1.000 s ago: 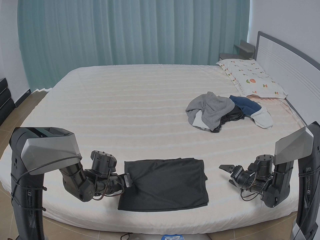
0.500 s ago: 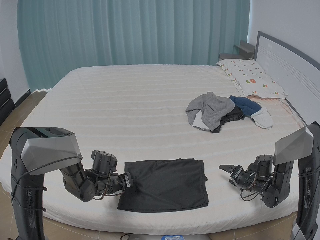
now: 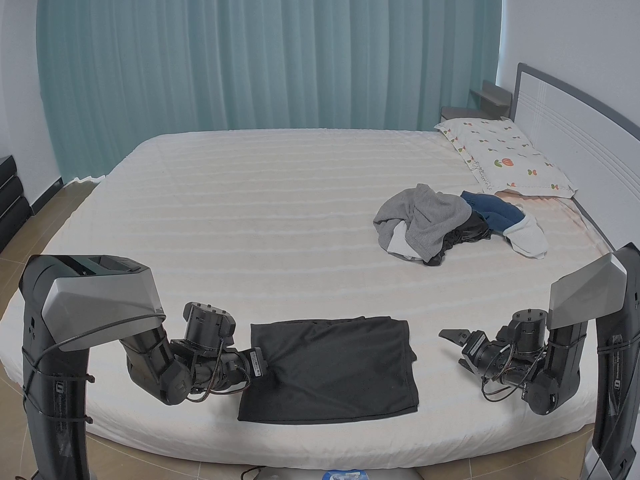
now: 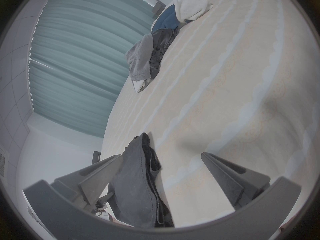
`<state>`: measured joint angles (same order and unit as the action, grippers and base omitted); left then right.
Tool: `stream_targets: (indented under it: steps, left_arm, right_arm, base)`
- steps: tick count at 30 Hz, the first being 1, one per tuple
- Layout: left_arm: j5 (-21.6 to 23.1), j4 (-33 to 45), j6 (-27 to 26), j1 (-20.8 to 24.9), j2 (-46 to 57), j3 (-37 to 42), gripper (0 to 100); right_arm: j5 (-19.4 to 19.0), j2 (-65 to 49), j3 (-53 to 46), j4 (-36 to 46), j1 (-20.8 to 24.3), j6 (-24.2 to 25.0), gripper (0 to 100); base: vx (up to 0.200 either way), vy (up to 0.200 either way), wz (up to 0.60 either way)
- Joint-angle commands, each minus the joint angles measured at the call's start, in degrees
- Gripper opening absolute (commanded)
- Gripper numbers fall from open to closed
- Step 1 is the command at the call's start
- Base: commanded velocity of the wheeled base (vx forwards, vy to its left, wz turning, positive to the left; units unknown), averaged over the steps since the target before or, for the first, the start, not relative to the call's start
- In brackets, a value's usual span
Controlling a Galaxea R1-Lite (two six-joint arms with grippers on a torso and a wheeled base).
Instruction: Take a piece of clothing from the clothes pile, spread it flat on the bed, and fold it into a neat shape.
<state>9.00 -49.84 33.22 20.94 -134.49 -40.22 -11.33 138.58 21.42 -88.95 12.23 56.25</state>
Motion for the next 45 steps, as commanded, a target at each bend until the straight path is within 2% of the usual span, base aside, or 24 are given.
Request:
stream_targets:
  steps: [1, 34, 35, 41, 45]
  left_arm:
    - [-0.03, 0.0, 0.0, -0.03, 0.01, -0.13, 0]
    - [-0.47, 0.0, 0.09, -0.11, -0.25, -0.39, 0]
    - [-1.26, 0.09, 0.09, 0.5, -0.07, 0.14, 0]
    - [-2.58, 0.09, 0.18, 1.56, -0.07, 0.58, 0]
    - [-2.67, 0.18, 0.18, 2.08, -0.07, 0.93, 0]
  right_arm:
    - [-0.01, 0.11, 0.03, -0.52, 0.08, 0.0, 100]
    - [0.51, -0.15, -0.5, -0.52, 1.04, 0.18, 100]
    - [0.87, -0.95, -0.76, -0.52, 2.71, 0.62, 100]
    - [0.87, -0.68, -0.76, -0.52, 2.71, 0.53, 100]
    - [0.95, -0.51, -0.76, -0.52, 2.8, 0.44, 100]
  base:
    - [0.0, 0.2, 0.0]
    - [0.0, 0.2, 0.0]
    - [0.0, 0.2, 0.0]
    - [0.0, 0.2, 0.0]
    - [0.0, 0.0, 0.0]
